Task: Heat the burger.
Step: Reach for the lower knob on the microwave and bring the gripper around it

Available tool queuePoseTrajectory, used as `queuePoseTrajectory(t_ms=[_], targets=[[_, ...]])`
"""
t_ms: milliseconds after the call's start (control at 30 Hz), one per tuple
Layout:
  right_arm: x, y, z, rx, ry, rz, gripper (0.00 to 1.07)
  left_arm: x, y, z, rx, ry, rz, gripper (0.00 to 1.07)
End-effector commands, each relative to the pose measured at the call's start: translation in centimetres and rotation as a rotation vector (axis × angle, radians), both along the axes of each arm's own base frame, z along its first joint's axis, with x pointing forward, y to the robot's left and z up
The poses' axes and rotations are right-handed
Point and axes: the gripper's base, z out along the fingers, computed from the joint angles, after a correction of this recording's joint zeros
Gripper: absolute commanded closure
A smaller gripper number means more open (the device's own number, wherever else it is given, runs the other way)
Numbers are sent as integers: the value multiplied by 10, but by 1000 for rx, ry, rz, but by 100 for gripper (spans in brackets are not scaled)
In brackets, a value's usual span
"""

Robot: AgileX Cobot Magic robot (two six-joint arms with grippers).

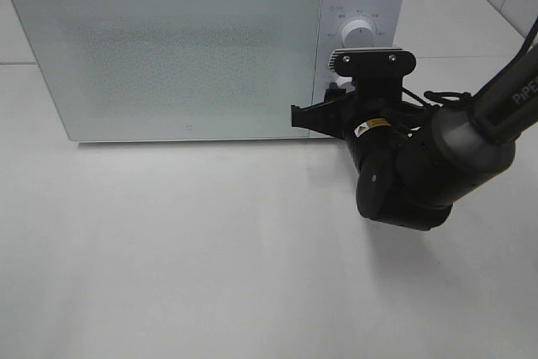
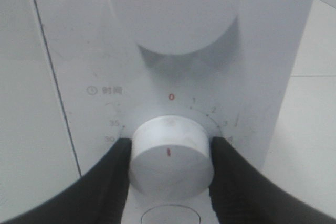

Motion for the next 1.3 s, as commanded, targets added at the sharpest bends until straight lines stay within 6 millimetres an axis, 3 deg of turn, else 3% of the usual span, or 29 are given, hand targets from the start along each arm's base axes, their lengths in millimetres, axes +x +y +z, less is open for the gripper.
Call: queuePoseTrajectory(t_ms=[33, 200, 433, 533, 600, 800, 867, 1300], targets=[[9, 9, 28, 21, -234, 79, 102, -2, 0, 0, -11, -29, 6, 6], [8, 11, 28, 98, -235, 94, 102, -2, 0, 0, -11, -29, 6, 6], [9, 12, 29, 369, -225, 94, 102, -2, 0, 0, -11, -29, 6, 6], [9, 12, 29, 404, -222, 91, 102, -2, 0, 0, -11, -29, 6, 6], [9, 13, 29, 535, -213, 83, 102, -2, 0, 0, -11, -29, 6, 6], [9, 13, 29, 655, -204, 72, 102, -2, 0, 0, -11, -29, 6, 6], [9, 12, 29, 783, -195, 61, 102, -2, 0, 0, -11, -29, 6, 6], [9, 10, 28, 1142, -172, 0, 102, -2, 0, 0, -11, -29, 6, 6]])
